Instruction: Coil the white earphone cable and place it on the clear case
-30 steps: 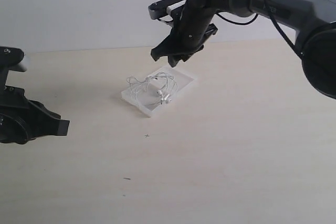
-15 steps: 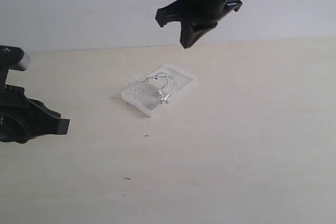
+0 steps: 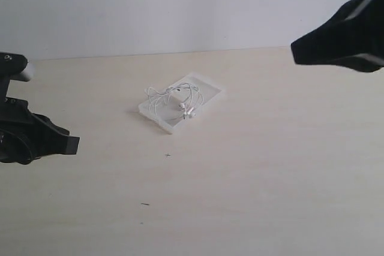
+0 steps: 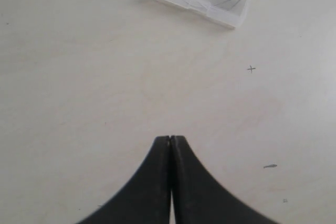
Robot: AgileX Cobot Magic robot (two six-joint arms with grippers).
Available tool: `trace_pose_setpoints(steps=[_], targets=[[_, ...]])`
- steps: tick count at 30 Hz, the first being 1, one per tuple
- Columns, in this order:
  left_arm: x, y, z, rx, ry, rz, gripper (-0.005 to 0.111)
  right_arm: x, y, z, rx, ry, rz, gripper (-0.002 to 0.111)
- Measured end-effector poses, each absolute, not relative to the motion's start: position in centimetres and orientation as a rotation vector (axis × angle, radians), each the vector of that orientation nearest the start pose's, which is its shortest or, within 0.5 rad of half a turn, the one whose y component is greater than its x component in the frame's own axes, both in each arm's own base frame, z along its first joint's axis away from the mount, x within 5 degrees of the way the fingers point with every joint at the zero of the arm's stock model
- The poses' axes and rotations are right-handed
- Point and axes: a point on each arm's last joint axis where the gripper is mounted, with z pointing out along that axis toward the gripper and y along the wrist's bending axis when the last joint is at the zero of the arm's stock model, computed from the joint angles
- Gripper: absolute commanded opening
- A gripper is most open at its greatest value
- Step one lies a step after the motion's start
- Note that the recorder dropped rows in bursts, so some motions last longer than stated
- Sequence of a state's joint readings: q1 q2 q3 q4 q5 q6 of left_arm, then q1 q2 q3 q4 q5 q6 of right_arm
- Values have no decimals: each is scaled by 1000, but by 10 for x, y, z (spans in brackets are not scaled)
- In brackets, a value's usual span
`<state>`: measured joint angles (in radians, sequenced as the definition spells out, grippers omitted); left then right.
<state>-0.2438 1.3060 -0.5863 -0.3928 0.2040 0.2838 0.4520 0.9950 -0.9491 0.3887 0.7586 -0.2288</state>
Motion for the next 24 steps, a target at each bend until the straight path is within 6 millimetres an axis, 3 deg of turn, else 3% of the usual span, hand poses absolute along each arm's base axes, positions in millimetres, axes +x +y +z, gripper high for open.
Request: trace_pose_setpoints(steps=[8, 11, 16, 24], targets=[[232, -65, 209, 207, 2395, -254, 0, 129, 84, 397, -534, 1919, 536, 0], [231, -65, 209, 208, 2397, -255, 0, 113, 70, 395, -538, 1809, 445, 0], [231, -65, 209, 208, 2397, -255, 0, 88, 46, 352, -464, 1685, 331, 0], [231, -65, 209, 208, 2397, -255, 0, 66, 23, 264, -317, 1707, 206, 0]])
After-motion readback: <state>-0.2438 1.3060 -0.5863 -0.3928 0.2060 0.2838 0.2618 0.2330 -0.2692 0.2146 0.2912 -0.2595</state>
